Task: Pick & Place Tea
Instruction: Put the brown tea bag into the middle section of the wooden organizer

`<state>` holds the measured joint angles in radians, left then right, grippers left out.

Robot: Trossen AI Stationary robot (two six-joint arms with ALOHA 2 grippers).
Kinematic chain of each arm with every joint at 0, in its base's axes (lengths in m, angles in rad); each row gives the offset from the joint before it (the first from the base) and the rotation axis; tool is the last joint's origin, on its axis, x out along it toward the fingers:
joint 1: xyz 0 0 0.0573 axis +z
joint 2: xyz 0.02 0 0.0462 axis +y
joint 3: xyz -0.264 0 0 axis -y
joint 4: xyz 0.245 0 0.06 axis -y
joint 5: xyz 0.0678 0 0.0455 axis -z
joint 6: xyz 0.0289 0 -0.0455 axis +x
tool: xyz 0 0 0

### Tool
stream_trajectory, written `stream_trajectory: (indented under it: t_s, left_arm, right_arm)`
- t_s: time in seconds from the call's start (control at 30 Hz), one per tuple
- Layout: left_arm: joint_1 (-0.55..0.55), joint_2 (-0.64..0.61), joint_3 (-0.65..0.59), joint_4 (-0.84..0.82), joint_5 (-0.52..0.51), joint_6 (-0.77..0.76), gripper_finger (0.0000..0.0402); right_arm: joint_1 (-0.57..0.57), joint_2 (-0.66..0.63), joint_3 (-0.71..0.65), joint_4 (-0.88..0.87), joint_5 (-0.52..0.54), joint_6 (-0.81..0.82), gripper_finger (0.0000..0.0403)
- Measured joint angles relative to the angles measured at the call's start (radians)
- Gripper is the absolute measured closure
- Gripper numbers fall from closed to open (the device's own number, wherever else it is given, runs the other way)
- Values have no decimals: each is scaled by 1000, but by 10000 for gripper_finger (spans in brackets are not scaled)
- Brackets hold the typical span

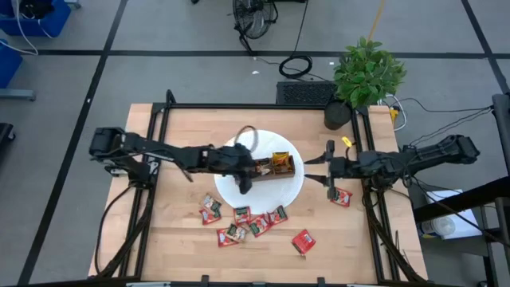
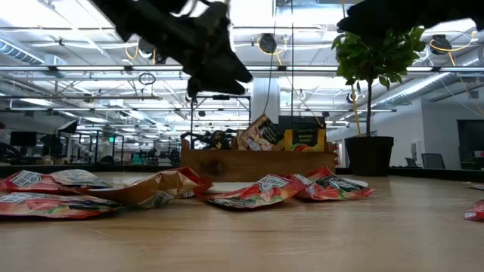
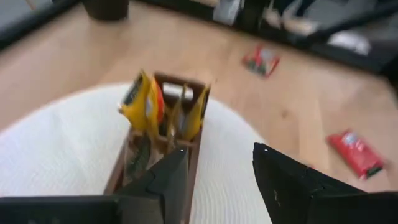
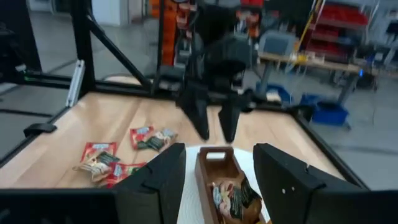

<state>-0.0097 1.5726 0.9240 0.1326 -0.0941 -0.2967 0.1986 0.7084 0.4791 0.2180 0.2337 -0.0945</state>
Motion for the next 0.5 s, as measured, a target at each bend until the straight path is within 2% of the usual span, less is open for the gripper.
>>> stream_trajectory:
  t_s: [0.13, 0.23, 0.5]
  left_arm:
    - [0, 106, 187, -274, -7, 7, 220]
    - [0, 170, 302, -413, -20, -1, 220]
    - [8, 255, 424, -443, -42, 11, 220]
  right_arm:
    - [0, -61, -76, 90, 0, -28, 231]
    - [0, -91, -115, 124, 0, -33, 231]
    - [0, -176, -164, 134, -3, -38, 231]
